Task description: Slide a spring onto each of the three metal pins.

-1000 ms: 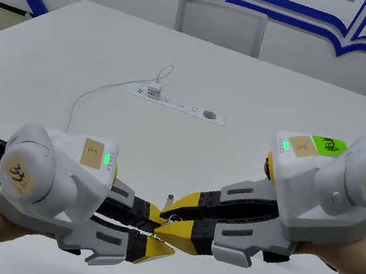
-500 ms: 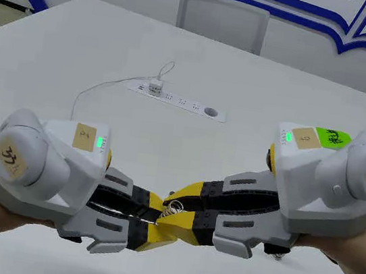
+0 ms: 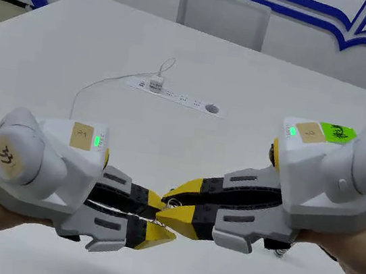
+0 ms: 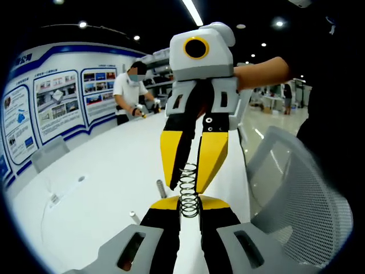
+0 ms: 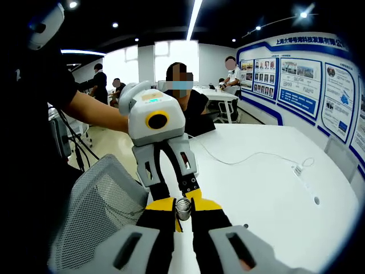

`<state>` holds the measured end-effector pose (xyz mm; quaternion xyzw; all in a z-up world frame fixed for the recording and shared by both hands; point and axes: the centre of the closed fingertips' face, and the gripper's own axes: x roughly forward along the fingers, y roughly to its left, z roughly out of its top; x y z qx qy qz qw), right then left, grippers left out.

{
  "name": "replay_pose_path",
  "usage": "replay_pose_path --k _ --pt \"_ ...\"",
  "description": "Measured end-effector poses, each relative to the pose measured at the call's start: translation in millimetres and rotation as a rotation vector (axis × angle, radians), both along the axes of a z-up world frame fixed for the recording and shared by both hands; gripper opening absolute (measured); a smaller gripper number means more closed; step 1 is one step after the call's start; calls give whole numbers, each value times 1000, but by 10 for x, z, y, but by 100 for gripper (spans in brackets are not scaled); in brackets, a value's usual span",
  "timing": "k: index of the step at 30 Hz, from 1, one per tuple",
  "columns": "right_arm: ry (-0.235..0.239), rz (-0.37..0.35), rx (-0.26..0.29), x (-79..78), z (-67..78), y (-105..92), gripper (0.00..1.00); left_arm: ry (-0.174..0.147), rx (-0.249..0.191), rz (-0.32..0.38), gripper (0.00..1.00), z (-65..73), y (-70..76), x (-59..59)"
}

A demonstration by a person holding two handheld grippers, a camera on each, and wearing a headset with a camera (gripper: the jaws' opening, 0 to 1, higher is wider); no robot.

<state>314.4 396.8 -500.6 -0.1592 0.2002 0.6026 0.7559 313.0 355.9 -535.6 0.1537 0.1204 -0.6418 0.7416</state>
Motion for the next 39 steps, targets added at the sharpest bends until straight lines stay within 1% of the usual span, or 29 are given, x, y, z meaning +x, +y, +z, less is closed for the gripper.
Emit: replay_pose_path --k 1,3,4,6,7,9,10,12,13,14,17,19,25,27,28,32,37,39 --pt "5 -2 6 7 15 6 10 -2 7 1 12 -12 9 3" --pt "3 -3 12 27 44 24 11 -19 39 9 13 -75 52 27" --pt "0 -3 8 38 45 28 11 -24 55 11 13 -103 70 31" --pt "-11 0 -9 58 36 18 11 -21 68 11 15 -147 94 31" --pt "-12 1 -11 64 36 15 11 -17 70 14 15 -159 101 36" --pt "-9 0 -8 79 43 7 11 -4 69 29 20 -179 118 54" --pt "-10 0 -9 88 41 1 11 -3 69 37 23 -187 128 66" --pt "-12 -1 -20 101 25 -16 11 -9 74 47 27 -202 148 85" --pt "-13 -2 -26 113 13 -30 11 -21 79 54 29 -209 165 106" --pt "-14 -4 -28 124 7 -38 11 -23 80 59 32 -212 176 115" --pt "-14 -14 -29 167 2 -66 11 -17 79 82 40 -215 222 153" --pt "-17 -26 -32 219 -6 -88 11 -14 78 99 43 -216 263 184" --pt "-22 -48 -45 350 -10 -131 11 -10 93 145 55 -268 383 255" --pt "-32 -58 -53 402 -20 -146 11 10 85 156 59 -277 411 255" --pt "-44 -76 -55 458 -26 -161 11 22 67 163 60 -269 414 253" --pt "-52 -108 -51 574 -38 -178 11 43 53 185 66 -299 421 242" --pt "-53 -127 -55 667 -65 -197 11 58 62 209 74 -372 461 251" --pt "-52 -132 -60 696 -91 -216 11 75 79 227 76 -416 500 274"
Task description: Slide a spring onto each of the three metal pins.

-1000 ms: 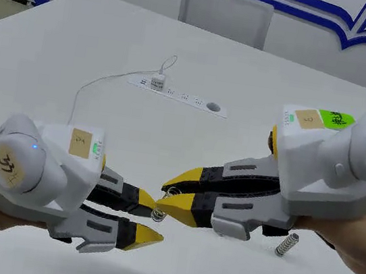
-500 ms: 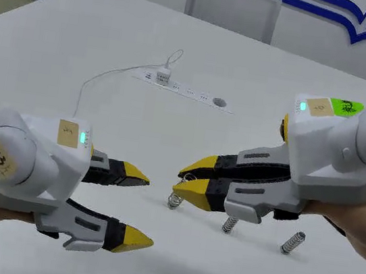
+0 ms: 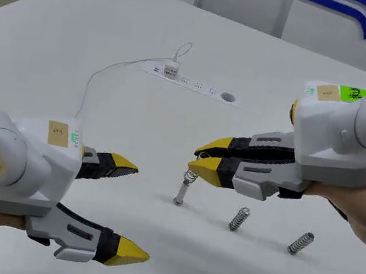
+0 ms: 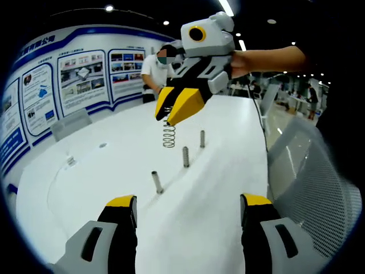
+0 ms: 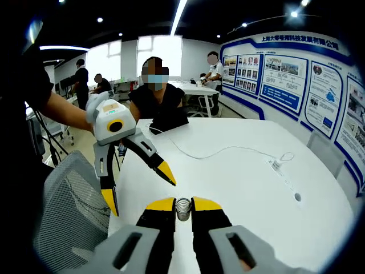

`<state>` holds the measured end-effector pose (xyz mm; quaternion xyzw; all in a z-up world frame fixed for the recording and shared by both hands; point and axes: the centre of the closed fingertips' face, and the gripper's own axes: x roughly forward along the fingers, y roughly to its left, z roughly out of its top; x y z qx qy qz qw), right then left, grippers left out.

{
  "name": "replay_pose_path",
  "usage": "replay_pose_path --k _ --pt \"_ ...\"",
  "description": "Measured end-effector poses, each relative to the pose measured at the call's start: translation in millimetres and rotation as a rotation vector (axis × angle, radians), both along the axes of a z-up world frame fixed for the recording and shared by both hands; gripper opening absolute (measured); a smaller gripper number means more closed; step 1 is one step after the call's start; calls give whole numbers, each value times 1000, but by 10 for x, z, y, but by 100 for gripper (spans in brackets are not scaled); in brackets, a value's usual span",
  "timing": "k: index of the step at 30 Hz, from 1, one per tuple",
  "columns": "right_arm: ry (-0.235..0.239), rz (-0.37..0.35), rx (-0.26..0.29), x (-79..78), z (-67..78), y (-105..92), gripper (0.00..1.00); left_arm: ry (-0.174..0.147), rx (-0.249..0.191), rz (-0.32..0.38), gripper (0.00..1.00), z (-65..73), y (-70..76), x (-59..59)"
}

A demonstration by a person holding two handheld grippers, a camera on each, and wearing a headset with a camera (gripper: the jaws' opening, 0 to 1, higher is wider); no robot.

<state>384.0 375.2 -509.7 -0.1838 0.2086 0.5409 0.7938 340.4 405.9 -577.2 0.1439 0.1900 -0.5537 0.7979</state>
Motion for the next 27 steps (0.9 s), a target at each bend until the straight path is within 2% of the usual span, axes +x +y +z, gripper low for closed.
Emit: replay_pose_path --k 3,6,9,14,17,27 --pt "4 -15 -5 51 -35 -31 11 -2 6 20 81 -15 35 45" --pt "7 -33 -9 116 -70 -57 11 -21 -22 52 88 37 41 114" --pt "11 -60 -10 205 -106 -79 11 -29 -18 76 96 39 65 166" --pt "19 -98 -6 314 -147 -103 11 -28 -17 85 97 28 95 183" --pt "24 -105 -11 338 -183 -109 11 -33 -32 89 98 43 96 186" --pt "54 -148 6 442 -286 -110 11 -25 -31 105 100 11 134 196"
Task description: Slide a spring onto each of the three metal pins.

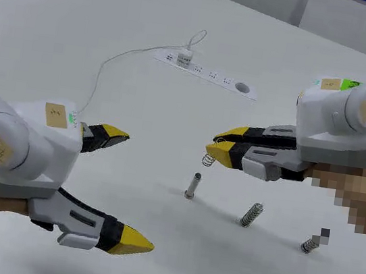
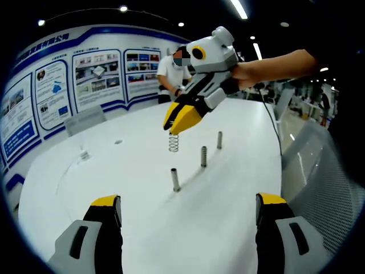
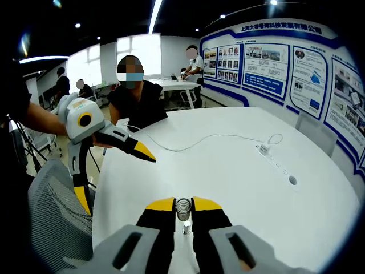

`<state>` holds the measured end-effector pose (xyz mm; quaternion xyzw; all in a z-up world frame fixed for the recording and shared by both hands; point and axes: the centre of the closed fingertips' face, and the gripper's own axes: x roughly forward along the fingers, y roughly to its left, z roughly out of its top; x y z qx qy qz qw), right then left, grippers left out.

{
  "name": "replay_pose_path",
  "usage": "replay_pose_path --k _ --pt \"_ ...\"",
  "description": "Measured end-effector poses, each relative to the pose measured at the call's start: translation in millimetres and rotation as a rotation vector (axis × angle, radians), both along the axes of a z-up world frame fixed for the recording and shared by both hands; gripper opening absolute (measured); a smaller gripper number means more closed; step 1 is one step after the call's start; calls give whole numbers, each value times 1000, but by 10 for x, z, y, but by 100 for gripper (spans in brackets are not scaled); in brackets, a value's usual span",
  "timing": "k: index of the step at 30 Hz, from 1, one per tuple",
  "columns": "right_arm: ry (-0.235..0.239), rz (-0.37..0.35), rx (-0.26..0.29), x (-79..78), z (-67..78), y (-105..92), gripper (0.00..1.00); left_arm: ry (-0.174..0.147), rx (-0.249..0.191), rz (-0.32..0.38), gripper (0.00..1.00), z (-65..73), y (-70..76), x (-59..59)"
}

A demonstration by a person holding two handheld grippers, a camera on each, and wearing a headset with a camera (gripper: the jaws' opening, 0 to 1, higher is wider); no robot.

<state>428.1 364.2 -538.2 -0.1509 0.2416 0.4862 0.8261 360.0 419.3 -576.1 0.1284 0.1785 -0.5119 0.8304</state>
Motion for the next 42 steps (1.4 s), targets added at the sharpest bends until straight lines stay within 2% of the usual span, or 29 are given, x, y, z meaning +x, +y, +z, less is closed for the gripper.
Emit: replay_pose_path --k 3,7,10,16,20,24,27,33,42 --pt "14 -8 13 16 -36 26 11 12 -3 1 100 -17 7 -6" --pt "33 -12 -5 36 -148 36 11 21 10 0 100 -63 29 -15" --pt "47 -31 -18 61 -218 19 11 16 2 -1 100 -59 44 -13" --pt "57 -27 -54 69 -346 20 11 33 14 4 100 -130 80 -13" --pt "75 -25 -65 66 -418 18 11 43 6 7 100 -139 78 -15" --pt "59 -20 -94 82 -471 2 11 47 3 7 99 -150 72 -13" --pt "75 -22 -90 73 -489 8 11 51 8 8 99 -168 73 -12" --pt "78 -12 -111 53 -556 21 11 57 5 7 99 -178 66 -27" --pt "84 -2 -163 29 -743 37 11 61 6 3 98 -177 51 -23"
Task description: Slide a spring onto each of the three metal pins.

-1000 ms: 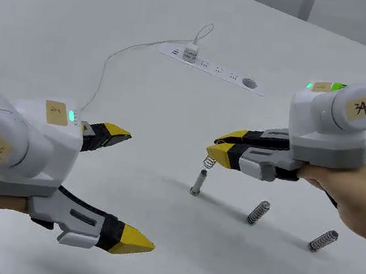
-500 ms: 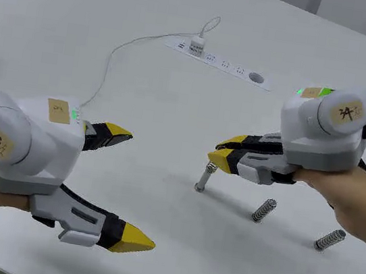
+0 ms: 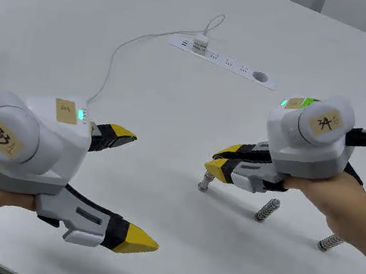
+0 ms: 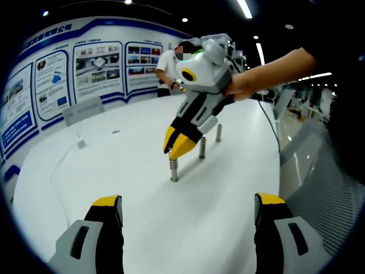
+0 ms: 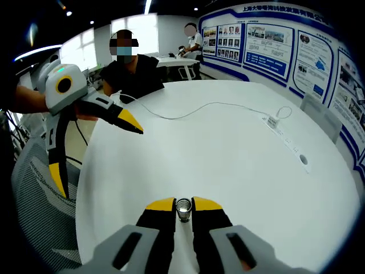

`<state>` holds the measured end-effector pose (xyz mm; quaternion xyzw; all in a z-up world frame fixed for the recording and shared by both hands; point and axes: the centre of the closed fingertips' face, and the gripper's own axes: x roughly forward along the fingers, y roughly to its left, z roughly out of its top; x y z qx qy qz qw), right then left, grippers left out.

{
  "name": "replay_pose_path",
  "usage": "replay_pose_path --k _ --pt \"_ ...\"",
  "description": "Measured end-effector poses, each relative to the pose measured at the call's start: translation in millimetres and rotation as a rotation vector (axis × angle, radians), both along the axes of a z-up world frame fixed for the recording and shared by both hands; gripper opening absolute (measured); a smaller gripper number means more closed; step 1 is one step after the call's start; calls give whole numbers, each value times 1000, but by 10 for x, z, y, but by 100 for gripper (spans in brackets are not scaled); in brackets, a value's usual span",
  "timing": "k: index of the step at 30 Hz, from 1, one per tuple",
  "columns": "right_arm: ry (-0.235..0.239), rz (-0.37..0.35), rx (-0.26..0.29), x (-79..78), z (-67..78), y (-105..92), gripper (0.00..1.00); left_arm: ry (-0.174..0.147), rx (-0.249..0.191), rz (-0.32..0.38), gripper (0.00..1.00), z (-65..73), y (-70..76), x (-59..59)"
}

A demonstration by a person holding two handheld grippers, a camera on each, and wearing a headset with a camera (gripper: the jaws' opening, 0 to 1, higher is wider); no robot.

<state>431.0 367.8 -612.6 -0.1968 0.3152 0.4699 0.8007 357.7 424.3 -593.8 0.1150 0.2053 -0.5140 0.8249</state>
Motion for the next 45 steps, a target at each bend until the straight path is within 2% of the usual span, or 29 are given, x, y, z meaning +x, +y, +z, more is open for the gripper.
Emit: replay_pose_path --k 2,8,11,17,36,40,45 --pt "8 7 -8 -12 -34 4 11 1 -12 3 98 15 -12 5" --pt "18 13 -22 -8 -101 -12 11 9 -5 -2 98 -8 -14 -4" --pt "19 12 -40 -19 -161 -30 11 18 -36 1 98 35 -41 -4" --pt "32 12 -49 -50 -231 -42 11 18 -38 2 97 58 -50 14" --pt "35 18 -45 -74 -273 -26 12 25 -20 -7 98 50 -55 -27" --pt "37 21 -37 -86 -264 -20 14 30 -30 -4 98 53 -66 -26" --pt "30 6 -29 -70 -226 -40 15 31 -17 -21 98 37 -76 -37"
